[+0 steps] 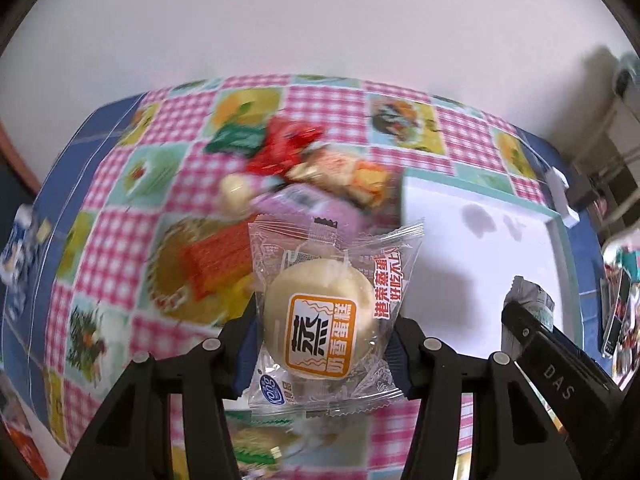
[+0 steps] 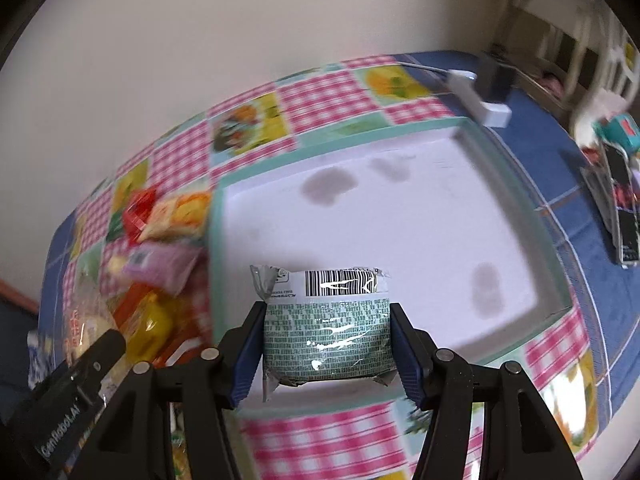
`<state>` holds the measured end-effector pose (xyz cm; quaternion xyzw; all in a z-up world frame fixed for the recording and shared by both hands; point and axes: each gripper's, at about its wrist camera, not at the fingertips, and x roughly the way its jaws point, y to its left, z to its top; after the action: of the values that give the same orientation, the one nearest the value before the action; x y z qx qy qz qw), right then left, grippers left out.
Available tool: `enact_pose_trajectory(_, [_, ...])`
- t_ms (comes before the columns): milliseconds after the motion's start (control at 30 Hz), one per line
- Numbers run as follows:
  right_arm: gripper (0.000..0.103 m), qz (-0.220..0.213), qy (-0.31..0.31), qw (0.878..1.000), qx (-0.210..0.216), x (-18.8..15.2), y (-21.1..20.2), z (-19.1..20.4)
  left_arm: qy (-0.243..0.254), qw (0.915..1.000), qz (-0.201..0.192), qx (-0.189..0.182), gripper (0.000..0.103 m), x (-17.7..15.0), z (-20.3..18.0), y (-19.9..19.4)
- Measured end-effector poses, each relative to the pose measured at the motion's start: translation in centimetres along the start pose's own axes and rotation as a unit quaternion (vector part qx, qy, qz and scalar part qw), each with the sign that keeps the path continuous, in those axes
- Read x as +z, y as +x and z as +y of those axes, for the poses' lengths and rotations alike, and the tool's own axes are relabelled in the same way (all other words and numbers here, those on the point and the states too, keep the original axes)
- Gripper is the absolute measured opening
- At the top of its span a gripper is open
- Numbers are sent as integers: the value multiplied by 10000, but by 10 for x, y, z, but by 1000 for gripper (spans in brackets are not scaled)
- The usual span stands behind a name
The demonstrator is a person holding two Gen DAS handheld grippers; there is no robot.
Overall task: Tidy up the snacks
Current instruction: 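Carry both packs into the white tray and open both tools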
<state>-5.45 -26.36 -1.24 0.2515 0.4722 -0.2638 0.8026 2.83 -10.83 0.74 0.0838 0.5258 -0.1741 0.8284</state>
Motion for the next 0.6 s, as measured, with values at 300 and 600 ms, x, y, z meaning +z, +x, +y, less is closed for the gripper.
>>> enact_pose_trajectory(300, [62, -9, 509, 9981, -358, 32, 22, -40, 555, 9985, 37, -5, 56, 17, -59, 21])
enact_pose_trajectory(600, [62, -2, 731, 9954, -615, 58, 44, -61, 781, 9968, 148, 12, 56, 35, -95, 51])
